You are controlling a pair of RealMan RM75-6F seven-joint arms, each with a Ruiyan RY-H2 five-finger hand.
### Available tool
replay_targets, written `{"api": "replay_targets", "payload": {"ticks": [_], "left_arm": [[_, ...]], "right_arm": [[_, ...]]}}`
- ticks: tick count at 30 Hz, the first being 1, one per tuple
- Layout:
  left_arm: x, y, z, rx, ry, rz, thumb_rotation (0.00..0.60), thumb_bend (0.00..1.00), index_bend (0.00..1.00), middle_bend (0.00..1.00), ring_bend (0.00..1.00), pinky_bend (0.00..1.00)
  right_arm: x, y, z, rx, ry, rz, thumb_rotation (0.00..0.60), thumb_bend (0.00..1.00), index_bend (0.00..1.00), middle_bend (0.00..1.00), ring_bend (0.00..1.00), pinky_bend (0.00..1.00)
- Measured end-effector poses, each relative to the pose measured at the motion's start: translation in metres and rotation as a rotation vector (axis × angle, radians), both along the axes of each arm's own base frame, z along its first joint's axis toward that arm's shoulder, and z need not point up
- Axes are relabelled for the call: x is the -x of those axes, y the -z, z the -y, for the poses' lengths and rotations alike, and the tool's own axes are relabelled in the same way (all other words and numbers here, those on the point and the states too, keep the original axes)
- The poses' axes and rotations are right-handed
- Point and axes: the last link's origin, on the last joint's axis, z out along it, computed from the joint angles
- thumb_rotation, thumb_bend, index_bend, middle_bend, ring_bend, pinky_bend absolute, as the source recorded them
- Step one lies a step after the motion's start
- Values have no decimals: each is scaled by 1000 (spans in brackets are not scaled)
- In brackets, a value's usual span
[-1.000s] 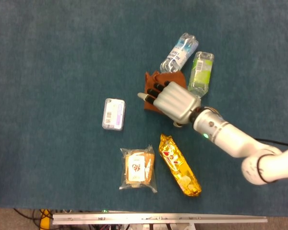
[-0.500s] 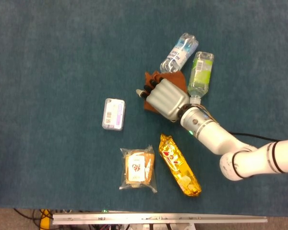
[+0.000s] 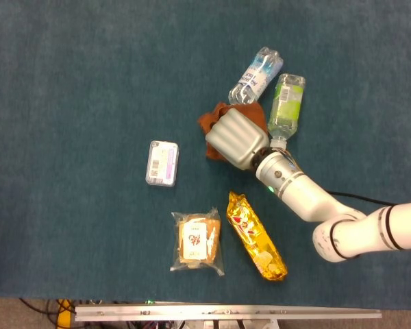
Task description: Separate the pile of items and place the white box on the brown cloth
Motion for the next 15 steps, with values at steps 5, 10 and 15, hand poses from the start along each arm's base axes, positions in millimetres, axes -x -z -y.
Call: {"api": "replay_targets", "payload": {"ticks": [5, 10, 15], "left_arm": [[0, 0, 0, 1, 1, -2, 600, 353, 189, 203, 152, 158], [-1, 1, 0, 1, 1, -2, 600, 353, 189, 203, 152, 158], [-1, 0, 1, 0, -1, -4, 600, 353, 189, 203, 153, 158]], "right_arm": [[-9, -10, 0, -6, 13, 93, 600, 0, 725, 546, 564, 669], [-24, -25, 4, -2, 33, 230, 600, 0, 725, 548, 569, 675], [-43, -40, 11, 24, 42, 355, 600, 0, 725, 549, 570, 675]]}}
